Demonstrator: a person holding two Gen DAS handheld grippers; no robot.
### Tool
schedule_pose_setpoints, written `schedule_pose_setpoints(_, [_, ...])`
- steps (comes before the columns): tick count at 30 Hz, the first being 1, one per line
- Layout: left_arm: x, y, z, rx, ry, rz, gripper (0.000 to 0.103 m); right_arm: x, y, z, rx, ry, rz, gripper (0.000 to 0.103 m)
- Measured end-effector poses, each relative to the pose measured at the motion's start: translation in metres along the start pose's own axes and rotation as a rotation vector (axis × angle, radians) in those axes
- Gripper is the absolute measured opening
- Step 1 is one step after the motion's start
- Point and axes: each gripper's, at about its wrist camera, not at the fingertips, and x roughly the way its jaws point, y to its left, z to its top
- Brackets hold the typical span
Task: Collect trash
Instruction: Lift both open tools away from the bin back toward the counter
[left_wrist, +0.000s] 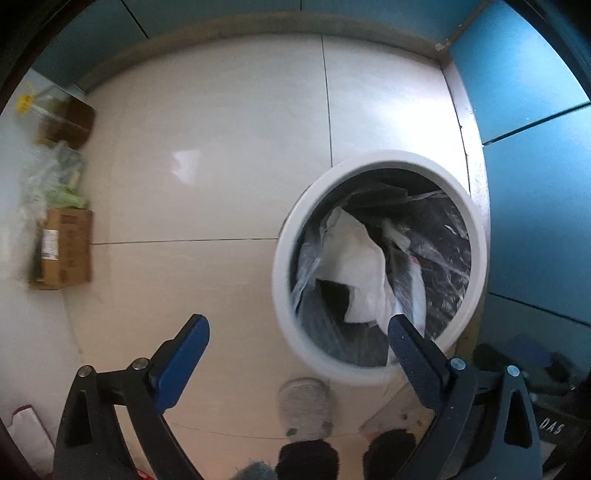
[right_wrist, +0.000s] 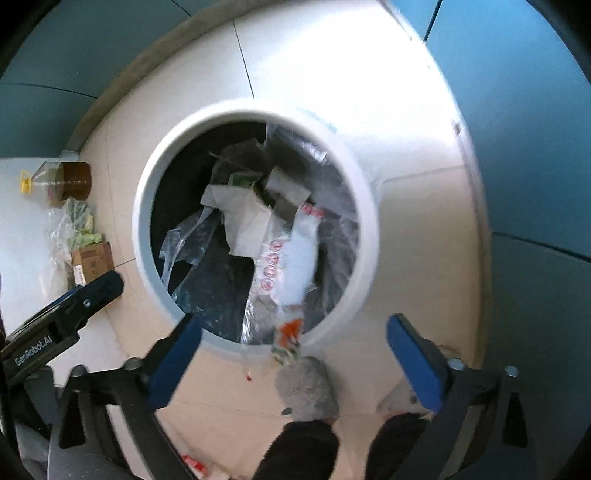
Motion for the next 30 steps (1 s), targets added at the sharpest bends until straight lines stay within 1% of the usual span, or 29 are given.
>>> schedule_pose_setpoints(2, [-0.019,-0.002,-0.008,0.003,-0.030,0.014,0.099,-0.022,0.005,-0.008,-0.024,-0.034,-0.042,0.103])
schedule_pose_setpoints(5, [-0.051,-0.010,-0.021,0.015,-0.061,0.049,0.099,-0.060,0.011,-0.020,-0.043,-0.069,-0.081,0.103])
schedule_pose_setpoints(6, [-0.070,-0.013,-0.027,0.016,-0.072,0.049,0.099,-0.076,0.013,-0.025,-0.047,-0.082,-0.094,0.103])
schedule_pose_setpoints(8, [-0.094,-0.018,-0.034,0.015,-0.083,0.046,0.099,-0.112,0.017,-0.036,-0.056,-0.108,-0.110,0.103])
schedule_pose_setpoints(11, [-0.153,-0.022,-0.048,0.021,-0.122,0.053,0.099,-0.163,0.026,-0.053,-0.064,-0.154,-0.130,0.103])
schedule_pose_setpoints(13, [-0.189,-0.024,-0.057,0.023,-0.153,0.054,0.099,-0.211,0.031,-0.067,-0.071,-0.199,-0.141,0.103])
schedule_pose_setpoints(14, [-0.207,-0.025,-0.062,0.022,-0.169,0.055,0.099,-0.226,0.034,-0.071,-0.071,-0.213,-0.142,0.103])
schedule_pose_setpoints(15, [-0.228,-0.025,-0.067,0.018,-0.186,0.055,0.099,-0.254,0.036,-0.080,-0.075,-0.237,-0.143,0.103])
schedule_pose_setpoints(16, [-0.249,-0.025,-0.073,0.012,-0.201,0.051,0.099,-0.268,0.038,-0.085,-0.075,-0.248,-0.144,0.103])
schedule_pose_setpoints(20, [-0.321,-0.027,-0.096,0.001,-0.263,0.041,0.099,-0.351,0.044,-0.115,-0.081,-0.317,-0.135,0.103])
schedule_pose_setpoints(24, [-0.379,-0.033,-0.119,0.010,-0.306,0.037,0.099,-0.426,0.051,-0.148,-0.096,-0.374,-0.107,0.103])
schedule_pose_setpoints(26, [-0.406,-0.036,-0.132,0.013,-0.330,0.032,0.099,-0.454,0.053,-0.162,-0.105,-0.397,-0.097,0.103])
schedule_pose_setpoints(28, [-0.427,-0.038,-0.144,0.021,-0.346,0.036,0.099,-0.490,0.055,-0.180,-0.114,-0.422,-0.076,0.103])
schedule_pose_setpoints(30, [-0.444,-0.041,-0.155,0.022,-0.349,0.037,0.099,-0.513,0.055,-0.195,-0.117,-0.435,-0.054,0.103])
